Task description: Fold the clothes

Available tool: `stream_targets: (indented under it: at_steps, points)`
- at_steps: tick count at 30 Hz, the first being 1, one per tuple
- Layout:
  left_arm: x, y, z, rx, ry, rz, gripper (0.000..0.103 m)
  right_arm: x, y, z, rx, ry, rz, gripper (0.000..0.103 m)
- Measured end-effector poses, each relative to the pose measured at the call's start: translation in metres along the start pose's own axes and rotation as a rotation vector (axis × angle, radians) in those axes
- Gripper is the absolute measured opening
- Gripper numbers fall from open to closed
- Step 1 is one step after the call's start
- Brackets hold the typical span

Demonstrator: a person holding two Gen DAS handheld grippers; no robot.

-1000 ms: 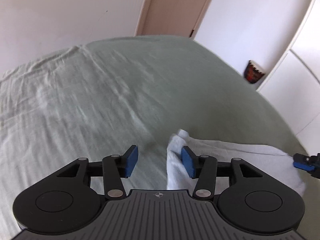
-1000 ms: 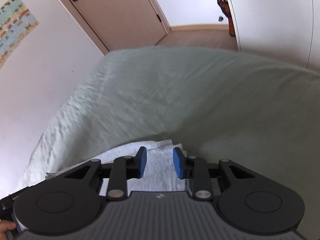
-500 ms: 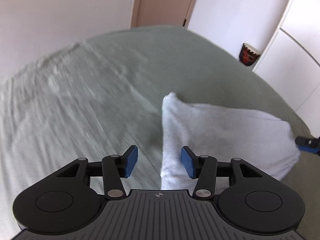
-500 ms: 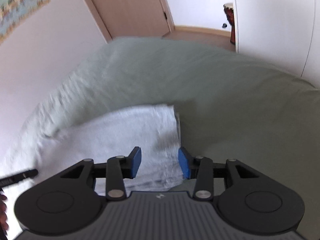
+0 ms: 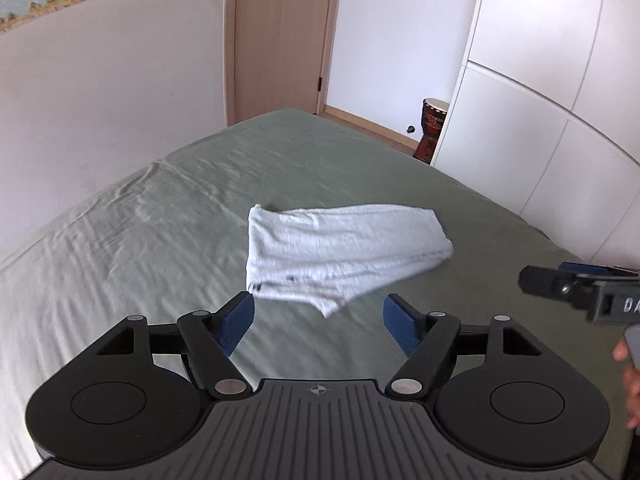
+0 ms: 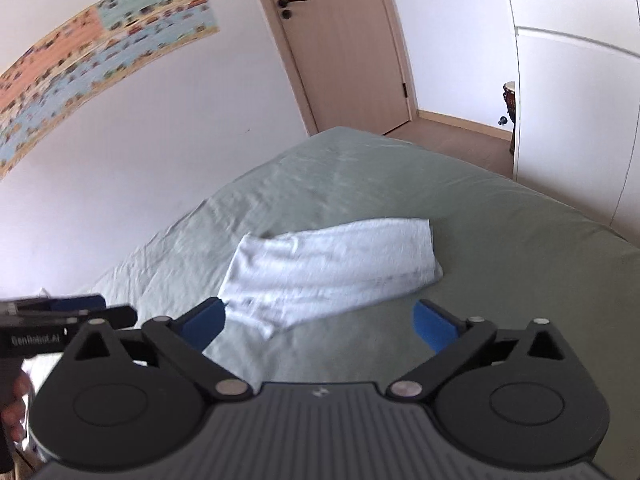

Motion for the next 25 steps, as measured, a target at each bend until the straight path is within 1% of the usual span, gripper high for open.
stream_targets:
  at_steps: [1, 3, 6, 13, 17, 25]
  points:
    - [0.010, 0.005, 0.004, -0.009, -0.016, 0.004, 0.076, 0.009, 0.005, -0.004, 0.010, 0.011, 0.001, 0.102]
    - [0.023, 0.013, 0.008, -0.013, -0.054, 0.004, 0.083, 0.023, 0.013, -0.010, 0.023, 0.030, 0.011, 0.102]
    - [0.037, 0.023, 0.013, -0.006, -0.079, -0.001, 0.084, 0.043, 0.021, -0.017, 0.027, 0.048, 0.022, 0.102]
    - [0.052, 0.035, 0.022, 0.029, -0.078, -0.025, 0.087, 0.075, 0.030, -0.018, 0.027, 0.080, 0.057, 0.102]
    - [0.058, 0.039, 0.025, 0.034, -0.066, -0.018, 0.087, 0.086, 0.032, -0.021, 0.048, 0.096, 0.065, 0.103]
    - [0.068, 0.039, 0.025, 0.051, -0.053, 0.006, 0.087, 0.089, 0.033, -0.026, 0.050, 0.101, 0.066, 0.103]
Point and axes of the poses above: each gripper's, at about its wrist camera, not at the fingertips, and x roughly against the way its jaws point, z to its right, y to its underside, the point moved 8 cm from there along -x, roughly the way its jaws point, and after that the axes turned 5 degrees about -x, right-handed, at the moved point
